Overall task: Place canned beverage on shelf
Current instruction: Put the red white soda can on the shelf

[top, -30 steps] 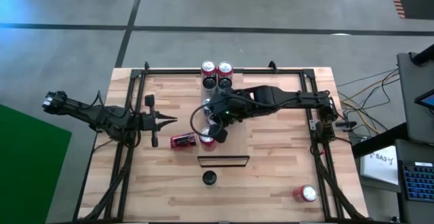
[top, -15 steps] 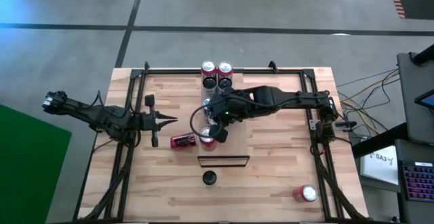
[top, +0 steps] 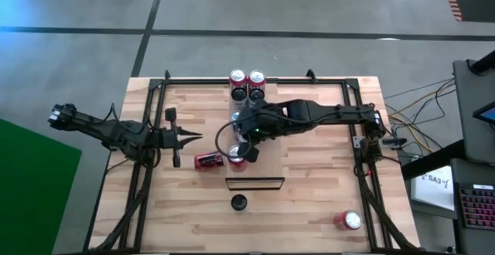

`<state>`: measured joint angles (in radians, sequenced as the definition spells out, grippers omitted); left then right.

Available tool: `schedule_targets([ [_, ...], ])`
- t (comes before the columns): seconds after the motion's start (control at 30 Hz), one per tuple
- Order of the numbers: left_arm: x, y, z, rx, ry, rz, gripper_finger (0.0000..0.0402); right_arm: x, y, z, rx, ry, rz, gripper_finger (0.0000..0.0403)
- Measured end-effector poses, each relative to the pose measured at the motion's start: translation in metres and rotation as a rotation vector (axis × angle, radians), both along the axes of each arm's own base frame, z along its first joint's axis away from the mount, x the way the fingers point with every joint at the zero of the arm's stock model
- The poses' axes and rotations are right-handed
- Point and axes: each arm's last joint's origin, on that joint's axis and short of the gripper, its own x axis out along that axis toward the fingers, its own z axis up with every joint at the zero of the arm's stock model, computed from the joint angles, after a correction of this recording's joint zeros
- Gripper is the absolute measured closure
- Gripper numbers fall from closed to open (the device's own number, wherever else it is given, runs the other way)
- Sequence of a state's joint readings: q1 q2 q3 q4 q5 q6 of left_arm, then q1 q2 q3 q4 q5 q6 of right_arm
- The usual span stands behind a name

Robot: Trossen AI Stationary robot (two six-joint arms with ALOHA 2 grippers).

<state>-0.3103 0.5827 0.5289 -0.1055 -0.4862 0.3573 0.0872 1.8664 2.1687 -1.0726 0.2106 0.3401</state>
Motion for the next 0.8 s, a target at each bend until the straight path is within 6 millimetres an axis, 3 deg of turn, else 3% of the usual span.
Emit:
schedule_targets([
  [0.8, 0.0000, 0.0000, -0.0004, 0.001, 0.003, 0.000, 0.0402, 0.0054, 0.0005, -0.0069, -0.016, -0.019, 0.020, 0.0394],
])
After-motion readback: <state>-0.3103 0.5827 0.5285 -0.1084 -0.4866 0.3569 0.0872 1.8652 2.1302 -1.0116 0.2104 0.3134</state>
